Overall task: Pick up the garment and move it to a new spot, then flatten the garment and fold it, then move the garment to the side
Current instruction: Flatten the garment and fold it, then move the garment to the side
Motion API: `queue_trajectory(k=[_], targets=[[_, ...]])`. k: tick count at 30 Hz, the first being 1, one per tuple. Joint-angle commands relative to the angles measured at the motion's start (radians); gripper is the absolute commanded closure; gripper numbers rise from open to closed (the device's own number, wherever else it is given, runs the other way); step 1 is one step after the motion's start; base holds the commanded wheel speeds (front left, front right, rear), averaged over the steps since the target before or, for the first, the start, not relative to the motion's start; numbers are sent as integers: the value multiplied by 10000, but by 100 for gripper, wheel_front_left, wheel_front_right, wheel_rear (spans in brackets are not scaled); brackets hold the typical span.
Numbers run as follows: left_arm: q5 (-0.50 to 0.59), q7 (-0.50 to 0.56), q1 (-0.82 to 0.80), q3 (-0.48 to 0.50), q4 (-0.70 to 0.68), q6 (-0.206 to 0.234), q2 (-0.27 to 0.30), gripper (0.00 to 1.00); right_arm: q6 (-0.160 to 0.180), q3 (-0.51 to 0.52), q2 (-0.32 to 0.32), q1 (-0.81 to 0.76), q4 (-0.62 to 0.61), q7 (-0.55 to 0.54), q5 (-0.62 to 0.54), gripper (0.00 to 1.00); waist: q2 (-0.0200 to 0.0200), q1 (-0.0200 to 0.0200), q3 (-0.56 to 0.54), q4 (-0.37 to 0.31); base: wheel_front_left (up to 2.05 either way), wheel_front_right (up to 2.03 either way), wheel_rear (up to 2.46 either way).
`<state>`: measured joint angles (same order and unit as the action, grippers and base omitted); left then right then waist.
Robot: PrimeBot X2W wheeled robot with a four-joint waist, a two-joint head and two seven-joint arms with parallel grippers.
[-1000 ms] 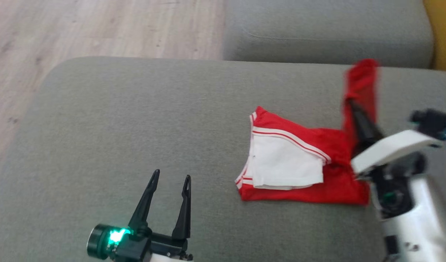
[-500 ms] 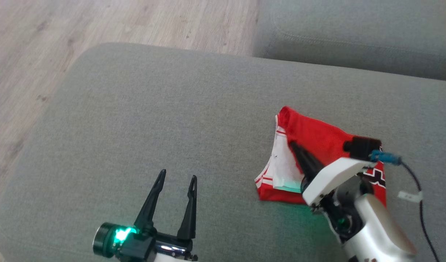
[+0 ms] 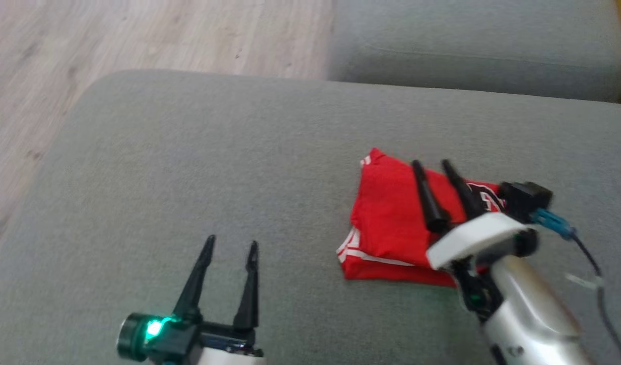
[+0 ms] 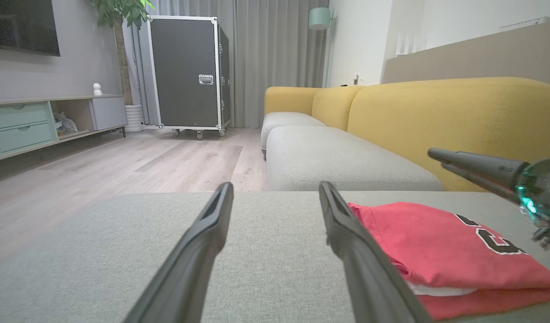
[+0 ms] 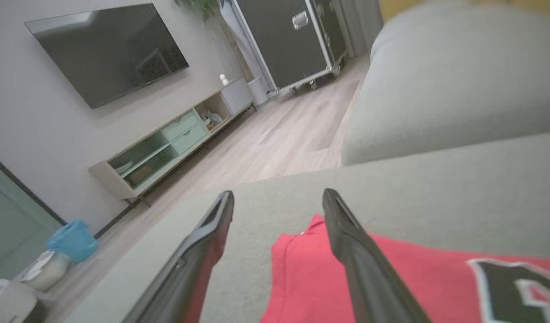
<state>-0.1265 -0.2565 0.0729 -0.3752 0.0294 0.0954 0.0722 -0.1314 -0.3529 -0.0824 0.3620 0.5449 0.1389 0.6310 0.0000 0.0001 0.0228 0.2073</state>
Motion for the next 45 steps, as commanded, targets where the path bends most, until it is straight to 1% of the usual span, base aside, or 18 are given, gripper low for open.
queue_trajectory(k=[1, 4, 6, 8, 11, 14, 17, 22, 28, 35, 45], targets=[[-169, -53, -92, 483, -262, -20, -138, 0, 7, -132, -279, 37, -470, 409, -304, 0, 0, -1, -198, -293, 0, 0, 0], [-321, -53, 128, 741, -235, 27, -157, 0, 7, 61, -940, -437, -705, 975, -1040, 0, 0, -1, -415, -667, 0, 0, 0], [-356, -53, 266, 894, -232, 46, -166, 0, 7, 277, -1321, -814, -824, 1145, -1609, 0, 0, -1, -494, -887, 0, 0, 0], [-311, -53, 367, 1035, -236, 63, -171, 0, 7, 625, -1509, -1240, -1092, 1210, -1952, 0, 0, -1, -566, -1088, 0, 0, 0], [-282, -53, 519, 1249, -233, 81, -179, 0, 7, 1242, -1628, -2015, -2183, 1222, -2467, 0, 0, -1, -664, -1346, 0, 0, 0], [-245, -53, 670, 1415, -166, 41, -187, 0, 7, 1694, -1545, -3018, -3103, 1225, -2744, 0, 0, -1, -820, -1482, 0, 0, 0], [-201, -53, 885, 1563, -66, 35, -195, 0, 7, 2000, -1404, -3948, -3719, 1226, -2899, 0, 0, -1, -974, -1602, 0, 0, 0], [-170, -53, 1186, 1745, -21, 13, -206, 0, 7, 2065, -1212, -4822, -3957, 1227, -3082, 0, 0, -1, -1129, -1763, 0, 0, 0], [-148, -53, 1323, 1851, -3, -31, -214, 0, 7, 1912, -1119, -4919, -3928, 1227, -3156, 0, 0, -1, -1222, -1891, 0, 0, 0], [-160, -53, 1360, 1818, 57, -46, -217, 0, 7, 1891, -1114, -4921, -3902, 1228, -3162, 0, 0, -1, -1307, -1876, 0, 0, 0], [-266, -53, 1467, 1888, 38, 63, -219, 0, 7, 1879, -1100, -4884, -3876, 1228, -3251, 0, 0, -1, -1347, -1956, 0, 0, 0]])
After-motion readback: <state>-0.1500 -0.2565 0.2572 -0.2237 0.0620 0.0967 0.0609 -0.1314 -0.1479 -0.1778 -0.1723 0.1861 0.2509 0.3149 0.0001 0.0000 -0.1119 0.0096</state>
